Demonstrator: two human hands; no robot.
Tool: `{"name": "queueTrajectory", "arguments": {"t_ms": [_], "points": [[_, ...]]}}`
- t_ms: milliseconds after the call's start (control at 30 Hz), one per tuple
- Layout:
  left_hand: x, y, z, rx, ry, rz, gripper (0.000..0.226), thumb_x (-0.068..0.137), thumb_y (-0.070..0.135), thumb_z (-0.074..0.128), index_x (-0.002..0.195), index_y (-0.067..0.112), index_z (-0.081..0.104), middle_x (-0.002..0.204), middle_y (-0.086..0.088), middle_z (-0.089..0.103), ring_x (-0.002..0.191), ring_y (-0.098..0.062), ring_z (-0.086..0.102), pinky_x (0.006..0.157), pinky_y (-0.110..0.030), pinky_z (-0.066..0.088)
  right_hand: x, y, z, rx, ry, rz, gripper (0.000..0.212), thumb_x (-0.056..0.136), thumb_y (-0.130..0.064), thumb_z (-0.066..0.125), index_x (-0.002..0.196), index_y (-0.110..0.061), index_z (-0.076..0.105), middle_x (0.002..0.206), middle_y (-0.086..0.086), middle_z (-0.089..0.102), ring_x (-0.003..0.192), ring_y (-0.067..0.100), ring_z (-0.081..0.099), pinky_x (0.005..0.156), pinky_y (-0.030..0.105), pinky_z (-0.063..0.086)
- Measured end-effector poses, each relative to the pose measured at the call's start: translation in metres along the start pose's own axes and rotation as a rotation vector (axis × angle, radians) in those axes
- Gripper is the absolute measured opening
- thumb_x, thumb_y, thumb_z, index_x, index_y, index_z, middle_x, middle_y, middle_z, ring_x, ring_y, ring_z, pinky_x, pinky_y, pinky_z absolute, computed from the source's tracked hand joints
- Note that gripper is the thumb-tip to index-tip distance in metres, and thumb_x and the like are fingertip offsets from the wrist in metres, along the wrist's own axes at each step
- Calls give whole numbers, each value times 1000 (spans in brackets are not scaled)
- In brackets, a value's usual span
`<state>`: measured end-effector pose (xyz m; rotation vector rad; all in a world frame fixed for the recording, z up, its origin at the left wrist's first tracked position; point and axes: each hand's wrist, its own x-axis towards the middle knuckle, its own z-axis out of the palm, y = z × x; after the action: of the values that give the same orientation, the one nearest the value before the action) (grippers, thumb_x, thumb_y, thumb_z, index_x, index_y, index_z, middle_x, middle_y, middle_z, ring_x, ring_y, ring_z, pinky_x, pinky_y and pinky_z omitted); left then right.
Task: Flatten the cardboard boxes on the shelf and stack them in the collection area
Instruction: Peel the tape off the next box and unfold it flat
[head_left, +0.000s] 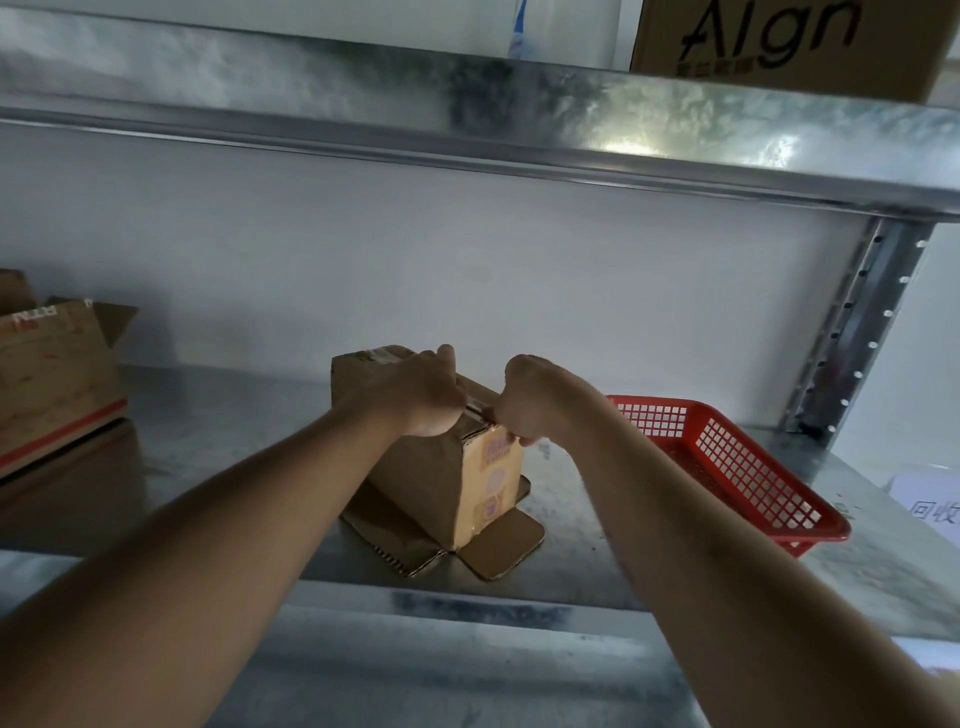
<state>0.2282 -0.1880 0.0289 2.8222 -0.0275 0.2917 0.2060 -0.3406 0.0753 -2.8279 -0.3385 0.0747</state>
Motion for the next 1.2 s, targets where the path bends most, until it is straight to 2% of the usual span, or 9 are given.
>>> {"name": "queueTrajectory", "arguments": {"t_ms": [133, 233, 333, 467, 667, 800, 967, 1067, 1200], "points": [[2, -1, -1, 25, 18, -1, 30, 104, 24, 37, 131, 11, 42, 88, 4, 48, 85, -15, 54, 59, -32, 33, -9, -8, 16, -106, 134, -44, 29, 90, -2, 61, 73, -17, 42, 78, 2, 50, 87, 24, 55, 70, 31, 43], [1, -2, -1, 17, 7, -3, 31, 104, 23, 36, 131, 10, 42, 89, 1, 49, 89, -21, 54, 67, -36, 37, -15, -5, 19, -51, 195, -57, 28, 88, 1, 64, 74, -16, 47, 78, 3, 51, 81, 25, 54, 61, 29, 40], [0, 0, -2, 39, 15, -12, 35, 106, 23, 36, 137, 8, 40, 101, -4, 55, 87, -18, 51, 62, -31, 33, -19, 5, 14, 112, 240, -59, 13, 90, 0, 69, 98, -9, 72, 88, 7, 66, 82, 25, 64, 66, 34, 55], [-1, 4, -4, 97, 17, -17, 41, 108, 27, 31, 144, 9, 37, 129, -12, 57, 100, -23, 53, 67, -34, 31, -26, 23, 20, 431, 282, 1, 19, 89, -2, 74, 106, -11, 74, 102, 10, 74, 96, 29, 72, 85, 47, 62], [1, 0, -4, 45, -20, -9, 23, 105, 24, 33, 122, 12, 42, 100, -5, 52, 88, -20, 53, 61, -37, 34, -36, 34, 43, 641, 412, 17, 9, 85, -9, 81, 88, -16, 77, 85, 3, 76, 87, 23, 74, 78, 44, 63], [2, -2, -3, 26, -14, -10, 24, 105, 31, 32, 120, 13, 41, 109, -9, 55, 88, -21, 54, 59, -36, 32, -39, 35, 54, 819, 407, 65, 20, 81, -1, 83, 89, -18, 75, 79, 1, 77, 82, 21, 74, 76, 42, 63], [0, -8, -1, 6, -16, -7, 46, 108, 44, 27, 136, 10, 40, 129, -14, 55, 95, -24, 55, 64, -37, 35, -40, 32, 62, 844, 467, 72, 22, 82, 2, 74, 87, -19, 76, 81, -1, 76, 82, 21, 73, 78, 45, 63], [-1, -8, -1, 4, -14, -5, 45, 108, 43, 26, 136, 10, 40, 120, -12, 55, 85, -17, 53, 59, -35, 32, -39, 30, 58, 858, 454, 72, 21, 77, 0, 71, 83, -19, 77, 81, 0, 74, 82, 23, 72, 69, 38, 60], [-3, -11, -2, -4, -18, 8, 44, 109, 45, 25, 132, 12, 41, 112, -10, 54, 87, -19, 53, 62, -37, 33, -37, 31, 44, 1086, 256, 173, 16, 73, 6, 72, 81, -7, 77, 70, 6, 72, 61, 17, 62, 69, 31, 58]]}}
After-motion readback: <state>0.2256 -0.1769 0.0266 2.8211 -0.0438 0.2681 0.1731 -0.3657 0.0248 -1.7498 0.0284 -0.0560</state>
